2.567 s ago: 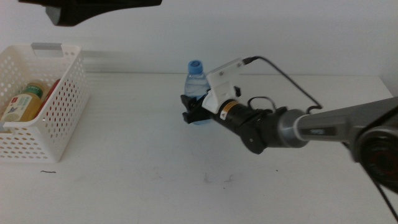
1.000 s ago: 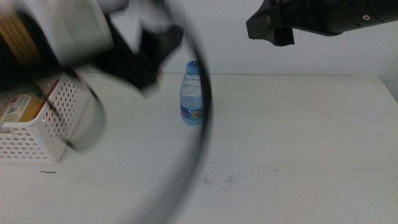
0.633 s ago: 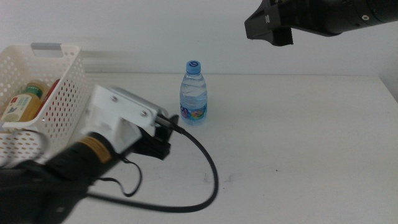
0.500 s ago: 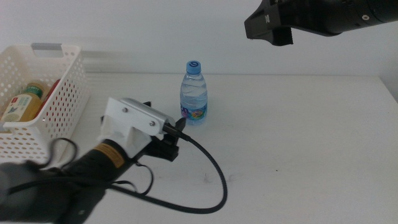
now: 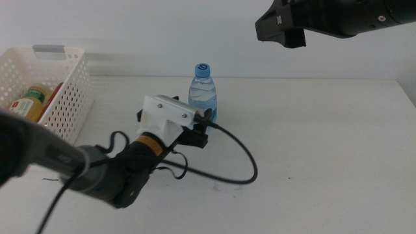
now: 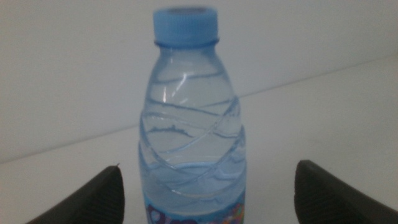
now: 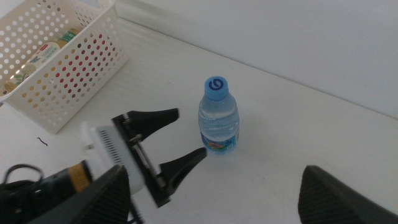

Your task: Use arms to grab the bottles and put them into the dustbin to the left of the table.

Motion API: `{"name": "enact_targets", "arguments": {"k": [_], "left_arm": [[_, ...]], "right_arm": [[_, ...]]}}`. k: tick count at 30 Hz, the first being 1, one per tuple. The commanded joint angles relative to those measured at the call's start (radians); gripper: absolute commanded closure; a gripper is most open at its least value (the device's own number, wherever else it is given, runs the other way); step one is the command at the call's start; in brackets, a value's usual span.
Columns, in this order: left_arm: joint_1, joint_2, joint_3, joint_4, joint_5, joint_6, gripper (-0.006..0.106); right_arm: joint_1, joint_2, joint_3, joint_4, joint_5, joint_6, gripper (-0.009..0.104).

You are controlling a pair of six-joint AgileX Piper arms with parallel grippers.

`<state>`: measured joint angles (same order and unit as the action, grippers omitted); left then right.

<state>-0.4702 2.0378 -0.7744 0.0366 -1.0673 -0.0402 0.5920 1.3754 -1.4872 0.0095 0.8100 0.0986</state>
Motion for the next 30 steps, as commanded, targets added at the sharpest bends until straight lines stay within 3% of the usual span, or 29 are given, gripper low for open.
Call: {"name": "enact_targets", "arguments": {"k": [1,5,10,18,20,23,27,30], "left_arm": [[0.003,0.041,-0.056,-0.011,0.023,-0.020,0.007],[0.003,0.112,-0.153,-0.025,0.082,-0.020,0.007],[0.003,0.191,-0.270,-0.102,0.111,-0.013,0.007],[0.003,0.277,-0.422,-0.108,0.221,-0.010,0.011],[0.003,0.275,-0.425,-0.108,0.221,0.001,0.021],[0.003,0.225,-0.411,-0.109,0.294,0.097,0.045],[0.001,0.095,-0.409,-0.183,0.624,0.118,0.076],[0.007,-0.008,-0.409,-0.245,0.887,0.118,0.092]], "right_arm": [[0.003,-0.009,0.000,-0.004,-0.006,-0.001,0.004],[0.003,-0.009,0.000,-0.004,-0.006,-0.001,0.004],[0.003,-0.009,0.000,-0.004,-0.006,-0.001,0.004],[0.003,-0.009,0.000,-0.004,-0.005,-0.001,0.004],[0.003,-0.009,0.000,-0.004,-0.005,-0.001,0.004],[0.003,-0.009,0.000,-0.004,-0.005,-0.001,0.004],[0.003,-0.009,0.000,-0.004,-0.011,-0.001,0.004],[0.003,-0.009,0.000,-0.004,-0.028,-0.001,0.004]]}}
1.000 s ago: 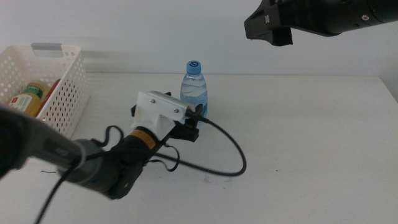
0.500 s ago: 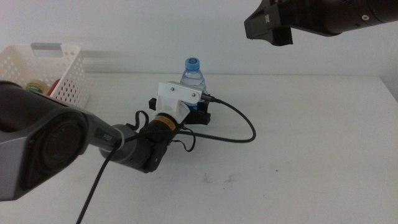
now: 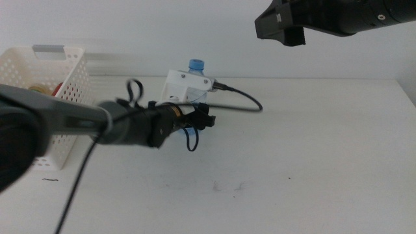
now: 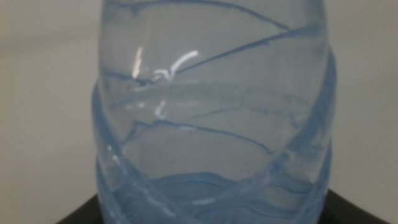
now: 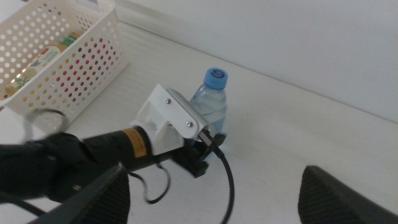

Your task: Use arms to grab the bottles and put them into the dustbin to the left of the table.

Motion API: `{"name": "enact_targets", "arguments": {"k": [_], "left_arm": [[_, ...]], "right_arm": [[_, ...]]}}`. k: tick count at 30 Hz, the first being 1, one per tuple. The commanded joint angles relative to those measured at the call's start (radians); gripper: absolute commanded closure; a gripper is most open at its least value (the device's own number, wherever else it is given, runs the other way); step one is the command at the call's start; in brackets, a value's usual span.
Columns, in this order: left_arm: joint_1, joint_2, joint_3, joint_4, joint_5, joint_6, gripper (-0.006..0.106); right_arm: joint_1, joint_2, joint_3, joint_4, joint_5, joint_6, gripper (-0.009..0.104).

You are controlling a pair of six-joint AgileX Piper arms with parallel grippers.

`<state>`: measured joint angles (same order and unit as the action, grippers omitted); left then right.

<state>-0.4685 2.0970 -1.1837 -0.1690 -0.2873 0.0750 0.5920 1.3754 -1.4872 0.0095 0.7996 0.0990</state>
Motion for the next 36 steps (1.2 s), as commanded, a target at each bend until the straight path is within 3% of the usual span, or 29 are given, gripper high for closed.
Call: {"name": "enact_targets", "arguments": {"k": [1,5,10,19,25,31,34,36], "left_arm": [[0.006,-0.098,0.000,-0.038,0.201,0.003,0.095],[0.017,-0.264,0.000,-0.028,0.523,0.003,0.100],[0.084,-0.435,-0.039,0.078,0.819,-0.008,0.100],[0.390,-0.452,-0.398,0.118,1.379,0.047,0.100],[0.593,-0.387,-0.444,0.090,1.343,0.122,0.100],[0.669,-0.282,-0.444,0.114,1.286,0.160,0.099],[0.675,-0.233,-0.444,0.145,1.242,0.160,0.092],[0.675,-0.206,-0.444,0.162,1.224,0.160,0.081]], "right_arm": [[0.003,-0.009,0.000,-0.004,-0.018,-0.001,0.004],[0.003,-0.009,0.000,-0.004,-0.018,-0.001,0.004],[0.003,-0.009,0.000,-0.004,-0.018,-0.001,0.004],[0.003,-0.009,0.000,-0.004,-0.018,-0.001,0.004],[0.003,-0.009,0.000,-0.004,-0.018,-0.001,0.004],[0.003,-0.009,0.000,-0.004,-0.018,-0.001,0.004],[0.003,-0.009,0.000,-0.004,-0.018,-0.001,0.004],[0.003,-0.009,0.000,-0.004,-0.018,-0.001,0.004]]}}
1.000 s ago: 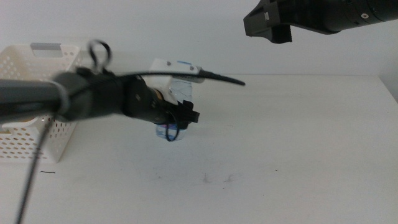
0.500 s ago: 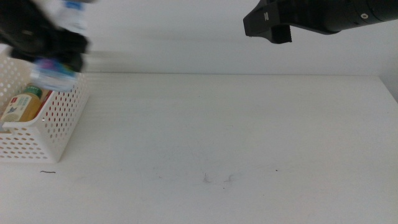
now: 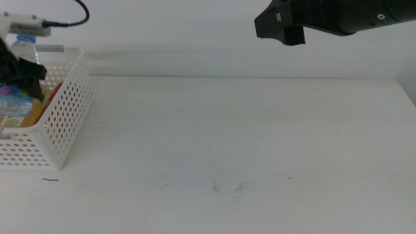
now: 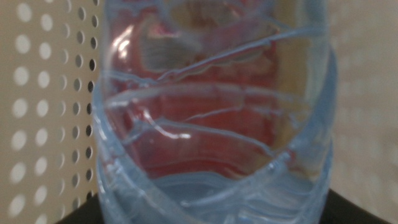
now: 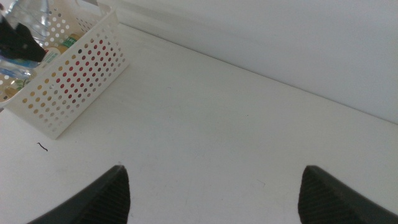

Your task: Use arms to grab the bottles and put them into the dustbin to the left of the table.

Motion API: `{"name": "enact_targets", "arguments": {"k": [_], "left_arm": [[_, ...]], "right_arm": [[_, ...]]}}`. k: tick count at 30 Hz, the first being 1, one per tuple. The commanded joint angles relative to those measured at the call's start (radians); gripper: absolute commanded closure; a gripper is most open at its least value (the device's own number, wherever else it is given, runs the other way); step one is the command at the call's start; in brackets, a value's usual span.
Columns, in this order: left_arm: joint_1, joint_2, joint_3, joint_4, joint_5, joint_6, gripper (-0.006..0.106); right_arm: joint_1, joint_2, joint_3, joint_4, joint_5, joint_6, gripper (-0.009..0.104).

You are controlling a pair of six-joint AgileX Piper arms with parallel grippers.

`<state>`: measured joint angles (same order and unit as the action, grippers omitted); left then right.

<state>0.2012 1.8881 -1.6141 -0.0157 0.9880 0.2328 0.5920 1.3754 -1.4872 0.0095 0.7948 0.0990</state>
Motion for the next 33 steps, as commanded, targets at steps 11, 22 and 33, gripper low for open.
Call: {"name": "enact_targets", "arguments": {"k": [11,22,33], "left_arm": [[0.006,0.000,-0.013,-0.022,-0.029,0.007,0.007],[-0.145,-0.480,0.318,-0.064,-0.186,-0.142,0.007],[-0.241,-1.088,0.641,0.000,-0.333,-0.223,0.007]], "right_arm": [[0.003,-0.009,0.000,-0.004,-0.013,-0.001,0.004],[0.003,-0.009,0.000,-0.004,-0.013,-0.001,0.004],[0.003,-0.009,0.000,-0.004,-0.013,-0.001,0.004]]}}
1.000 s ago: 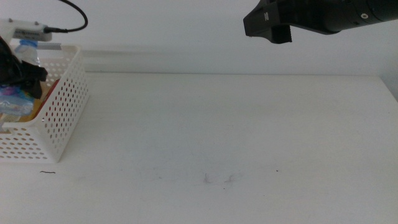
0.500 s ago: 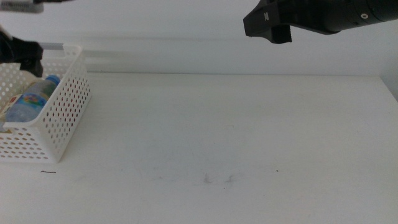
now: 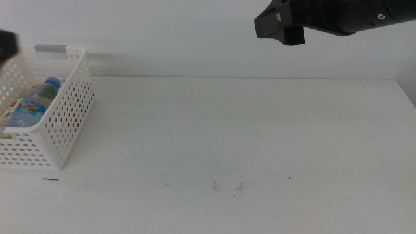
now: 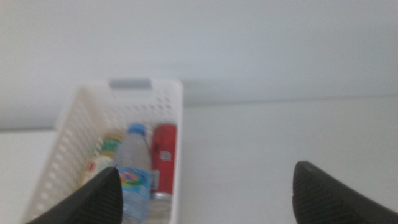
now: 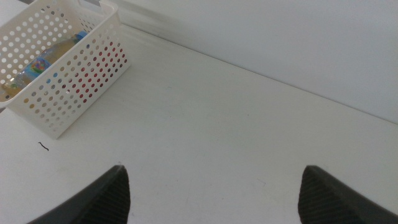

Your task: Use arms to grab the bottles and put them into the dustbin to the left of the table.

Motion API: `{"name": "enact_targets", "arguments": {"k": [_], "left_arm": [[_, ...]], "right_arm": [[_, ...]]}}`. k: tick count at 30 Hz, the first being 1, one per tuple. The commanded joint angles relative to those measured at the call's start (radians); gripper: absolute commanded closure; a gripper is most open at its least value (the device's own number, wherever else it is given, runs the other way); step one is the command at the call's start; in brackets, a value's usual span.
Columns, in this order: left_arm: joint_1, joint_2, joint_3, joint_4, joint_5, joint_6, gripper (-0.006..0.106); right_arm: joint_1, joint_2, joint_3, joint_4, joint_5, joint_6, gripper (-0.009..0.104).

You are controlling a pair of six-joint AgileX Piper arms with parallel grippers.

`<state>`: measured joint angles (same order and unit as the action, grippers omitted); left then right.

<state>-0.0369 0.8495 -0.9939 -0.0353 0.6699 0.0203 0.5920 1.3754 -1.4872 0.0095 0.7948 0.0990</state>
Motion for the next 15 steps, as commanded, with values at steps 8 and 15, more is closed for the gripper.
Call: {"name": "enact_targets", "arguments": {"k": [8,15], "left_arm": [[-0.003,-0.197,0.052,0.051,-0.015,-0.048,0.007],[-0.003,-0.197,0.052,0.029,-0.032,-0.048,0.007]], "right_arm": [[0.003,-0.009,0.000,-0.004,-0.013,-0.001,0.004],[0.003,-0.009,0.000,-0.004,-0.013,-0.001,0.004]]}}
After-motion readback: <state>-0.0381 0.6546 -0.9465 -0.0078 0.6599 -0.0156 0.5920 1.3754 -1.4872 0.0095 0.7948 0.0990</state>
